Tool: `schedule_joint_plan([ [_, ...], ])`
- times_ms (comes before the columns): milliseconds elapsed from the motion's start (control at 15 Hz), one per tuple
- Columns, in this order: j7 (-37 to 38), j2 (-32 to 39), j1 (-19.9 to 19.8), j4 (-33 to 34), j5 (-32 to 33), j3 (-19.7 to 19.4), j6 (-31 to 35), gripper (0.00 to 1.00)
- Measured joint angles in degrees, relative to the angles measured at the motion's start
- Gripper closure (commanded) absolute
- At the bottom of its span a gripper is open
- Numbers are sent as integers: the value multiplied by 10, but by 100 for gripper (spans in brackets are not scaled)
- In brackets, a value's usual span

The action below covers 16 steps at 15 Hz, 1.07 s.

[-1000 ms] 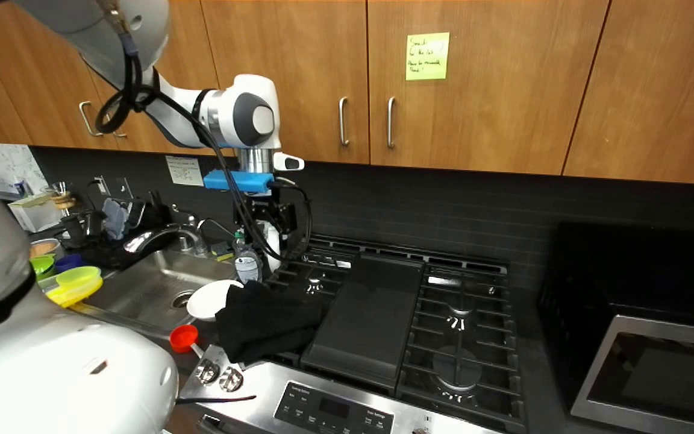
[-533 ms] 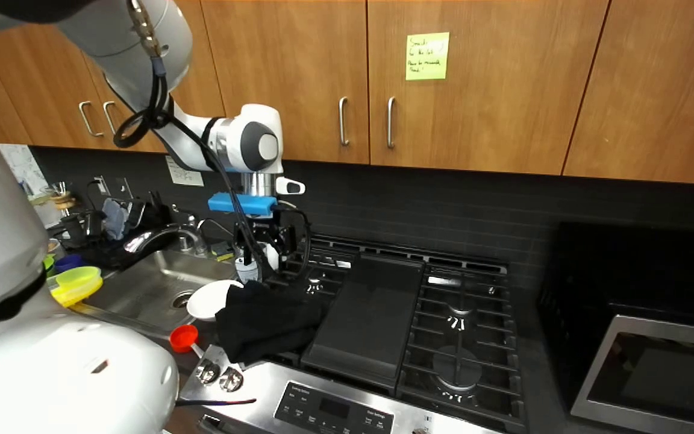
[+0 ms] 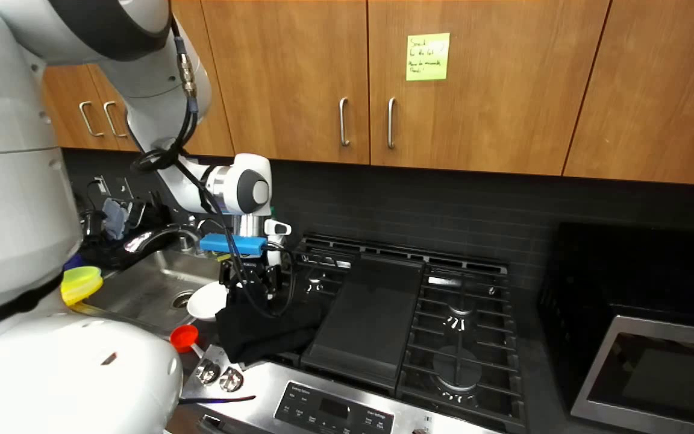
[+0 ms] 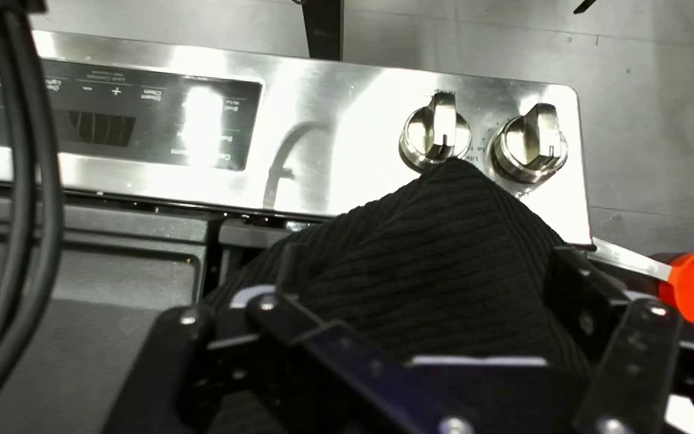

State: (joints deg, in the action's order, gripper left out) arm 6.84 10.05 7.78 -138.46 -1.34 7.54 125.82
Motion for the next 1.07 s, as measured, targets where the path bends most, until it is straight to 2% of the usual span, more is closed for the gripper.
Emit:
schedule_joint_plan([
  [400, 0, 23, 3, 11, 4, -4, 1, 0],
  [667, 32, 51, 6, 33, 69, -9, 21, 0],
  [1067, 36, 60, 7, 36, 72, -10, 21, 0],
])
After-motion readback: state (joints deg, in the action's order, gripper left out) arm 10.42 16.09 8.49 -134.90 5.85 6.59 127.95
